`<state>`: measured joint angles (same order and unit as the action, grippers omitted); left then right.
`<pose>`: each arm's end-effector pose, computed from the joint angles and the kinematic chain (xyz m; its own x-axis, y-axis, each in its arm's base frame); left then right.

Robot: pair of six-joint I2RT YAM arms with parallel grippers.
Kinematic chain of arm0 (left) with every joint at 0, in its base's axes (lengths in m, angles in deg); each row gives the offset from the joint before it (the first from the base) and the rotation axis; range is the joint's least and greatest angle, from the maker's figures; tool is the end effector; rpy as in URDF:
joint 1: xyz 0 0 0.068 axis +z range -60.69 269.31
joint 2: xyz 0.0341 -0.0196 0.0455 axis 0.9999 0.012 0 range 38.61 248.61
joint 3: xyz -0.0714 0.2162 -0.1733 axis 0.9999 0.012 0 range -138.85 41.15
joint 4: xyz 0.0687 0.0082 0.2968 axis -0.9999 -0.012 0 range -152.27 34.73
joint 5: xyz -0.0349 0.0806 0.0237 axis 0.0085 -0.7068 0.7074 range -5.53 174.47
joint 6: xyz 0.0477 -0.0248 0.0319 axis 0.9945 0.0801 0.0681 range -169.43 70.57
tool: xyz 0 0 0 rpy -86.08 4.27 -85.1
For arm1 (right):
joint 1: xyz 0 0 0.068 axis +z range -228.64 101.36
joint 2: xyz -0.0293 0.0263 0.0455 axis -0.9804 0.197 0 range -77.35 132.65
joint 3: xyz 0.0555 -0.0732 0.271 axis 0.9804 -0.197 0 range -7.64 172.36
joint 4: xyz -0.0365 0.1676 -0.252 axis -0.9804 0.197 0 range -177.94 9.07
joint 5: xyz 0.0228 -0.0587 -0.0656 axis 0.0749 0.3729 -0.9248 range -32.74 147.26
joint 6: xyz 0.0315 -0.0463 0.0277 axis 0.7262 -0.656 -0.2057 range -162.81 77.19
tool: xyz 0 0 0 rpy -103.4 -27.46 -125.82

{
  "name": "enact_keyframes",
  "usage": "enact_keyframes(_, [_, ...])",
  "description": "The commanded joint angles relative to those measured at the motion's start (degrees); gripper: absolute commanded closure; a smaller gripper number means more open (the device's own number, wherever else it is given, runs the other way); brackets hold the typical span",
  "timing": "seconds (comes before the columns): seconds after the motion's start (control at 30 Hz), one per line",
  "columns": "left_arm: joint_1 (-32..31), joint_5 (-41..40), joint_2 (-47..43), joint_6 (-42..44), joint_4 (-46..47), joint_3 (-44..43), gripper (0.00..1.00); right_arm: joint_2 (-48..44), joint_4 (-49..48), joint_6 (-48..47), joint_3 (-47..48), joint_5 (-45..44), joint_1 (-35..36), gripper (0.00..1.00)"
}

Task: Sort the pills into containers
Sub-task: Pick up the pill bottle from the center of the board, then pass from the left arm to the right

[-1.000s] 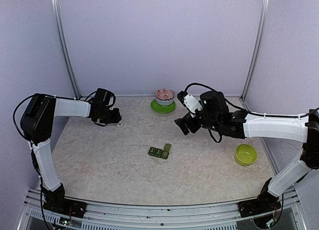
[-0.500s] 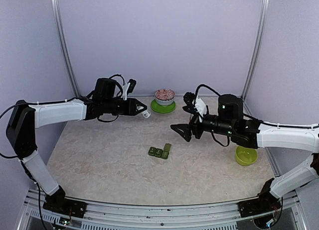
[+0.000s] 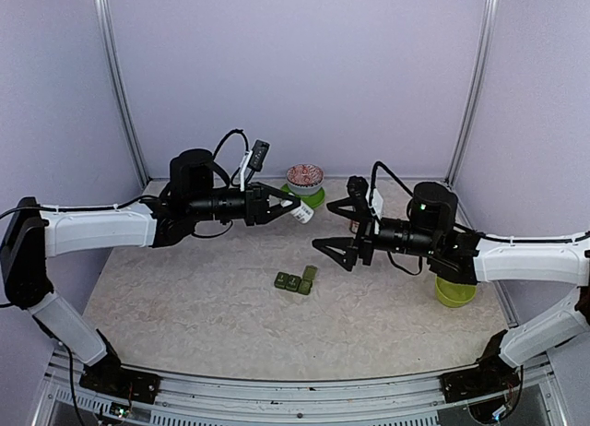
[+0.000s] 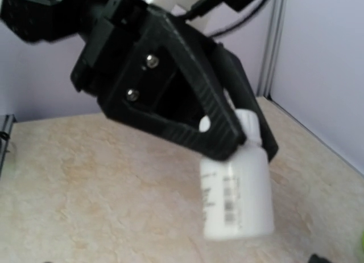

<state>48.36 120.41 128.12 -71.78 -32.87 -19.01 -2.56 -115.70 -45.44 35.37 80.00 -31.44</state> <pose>0.2930 -0.2914 0.2874 -0.4536 -0.0139 -0.8911 0.8630 0.2425 -0.4431 0.2200 0.2645 0.2710 -0.0043 -0.0671 -0.9977 -0.9398 0.3412 -0.0189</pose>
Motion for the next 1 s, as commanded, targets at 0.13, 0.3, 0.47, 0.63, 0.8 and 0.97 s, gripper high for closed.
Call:
enact_keyframes(0.13, [-4.3,3.1,0.6,-6.1,13.4,1.3,0.93,-0.8,-10.7,3.1,-2.2,3.3,-0.4,0.08])
enact_keyframes(0.3, [-5.5,3.0,1.2,-7.5,17.4,2.4,0.93,0.4,-10.4,3.7,-1.3,3.3,-0.4,0.13])
enact_keyframes(0.47, [-6.3,2.9,2.3,-7.6,17.3,1.7,0.93,0.4,-13.3,4.9,-2.3,5.5,-0.4,0.19])
enact_keyframes(0.63, [-6.6,1.9,2.6,-7.3,17.2,1.6,0.93,0.8,-14.1,5.6,-2.2,6.0,-0.4,0.31])
enact_keyframes(0.8, [-7.0,-0.8,2.1,-7.1,17.3,2.4,0.92,2.0,-13.0,5.6,-1.7,4.6,-0.3,0.35])
enact_keyframes(0.97, [-7.2,-1.3,2.2,-8.1,18.9,3.0,0.92,2.5,-13.7,5.8,-2.1,3.1,-0.3,0.39])
